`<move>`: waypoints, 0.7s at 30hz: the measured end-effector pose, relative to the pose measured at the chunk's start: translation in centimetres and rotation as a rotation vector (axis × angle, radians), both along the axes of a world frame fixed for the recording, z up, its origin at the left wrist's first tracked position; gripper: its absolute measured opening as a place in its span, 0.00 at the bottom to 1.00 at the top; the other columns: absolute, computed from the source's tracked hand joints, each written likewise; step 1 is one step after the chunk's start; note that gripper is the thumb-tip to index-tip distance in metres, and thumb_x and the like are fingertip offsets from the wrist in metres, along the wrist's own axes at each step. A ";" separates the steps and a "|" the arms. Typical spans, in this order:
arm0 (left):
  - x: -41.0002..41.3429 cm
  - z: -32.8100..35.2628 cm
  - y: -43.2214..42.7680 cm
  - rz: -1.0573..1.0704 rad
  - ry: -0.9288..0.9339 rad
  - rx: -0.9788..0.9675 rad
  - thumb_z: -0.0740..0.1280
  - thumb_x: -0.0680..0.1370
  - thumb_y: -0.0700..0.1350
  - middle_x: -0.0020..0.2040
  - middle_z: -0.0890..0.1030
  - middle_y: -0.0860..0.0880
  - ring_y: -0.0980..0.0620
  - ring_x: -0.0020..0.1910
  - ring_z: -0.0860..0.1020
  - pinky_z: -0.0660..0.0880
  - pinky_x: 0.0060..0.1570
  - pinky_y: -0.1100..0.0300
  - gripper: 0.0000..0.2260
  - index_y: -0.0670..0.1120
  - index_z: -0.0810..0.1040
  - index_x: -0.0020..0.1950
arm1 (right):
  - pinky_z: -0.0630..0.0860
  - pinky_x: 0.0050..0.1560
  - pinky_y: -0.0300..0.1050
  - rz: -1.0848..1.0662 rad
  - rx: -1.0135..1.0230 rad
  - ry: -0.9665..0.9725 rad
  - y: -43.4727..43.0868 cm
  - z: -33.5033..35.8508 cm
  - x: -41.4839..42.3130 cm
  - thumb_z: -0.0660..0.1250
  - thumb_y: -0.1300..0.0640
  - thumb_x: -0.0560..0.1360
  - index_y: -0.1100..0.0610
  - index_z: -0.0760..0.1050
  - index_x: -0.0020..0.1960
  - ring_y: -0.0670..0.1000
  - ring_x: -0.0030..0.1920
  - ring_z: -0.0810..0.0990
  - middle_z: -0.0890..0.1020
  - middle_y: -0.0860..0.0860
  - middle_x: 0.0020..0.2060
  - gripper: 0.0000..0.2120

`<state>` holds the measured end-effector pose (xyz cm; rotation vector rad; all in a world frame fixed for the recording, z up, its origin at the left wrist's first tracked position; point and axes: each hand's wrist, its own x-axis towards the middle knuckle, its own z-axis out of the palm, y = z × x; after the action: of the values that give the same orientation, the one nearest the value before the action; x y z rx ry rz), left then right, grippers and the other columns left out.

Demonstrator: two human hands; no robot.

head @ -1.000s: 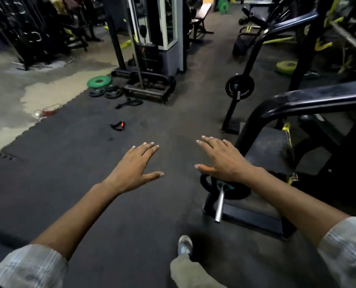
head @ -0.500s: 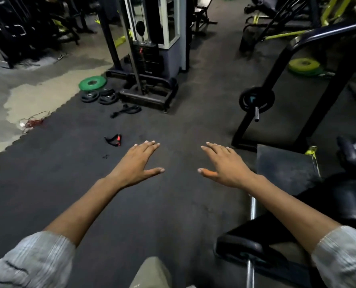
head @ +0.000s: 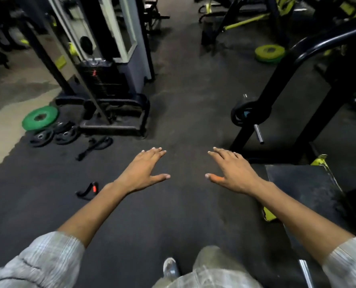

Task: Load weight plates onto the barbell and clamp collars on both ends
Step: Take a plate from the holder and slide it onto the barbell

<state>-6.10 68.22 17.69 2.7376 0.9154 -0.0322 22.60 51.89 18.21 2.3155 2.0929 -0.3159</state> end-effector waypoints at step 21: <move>40.2 -3.5 51.3 -0.270 0.031 -0.100 0.46 0.68 0.83 0.81 0.64 0.49 0.50 0.81 0.59 0.54 0.80 0.48 0.52 0.49 0.61 0.82 | 0.63 0.78 0.58 -0.277 -0.044 0.088 45.6 -2.9 32.7 0.59 0.30 0.79 0.53 0.58 0.83 0.57 0.81 0.62 0.61 0.53 0.82 0.40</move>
<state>34.07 119.52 14.21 2.7523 0.5298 -0.1659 55.34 97.45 15.34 2.6104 1.7747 -0.4687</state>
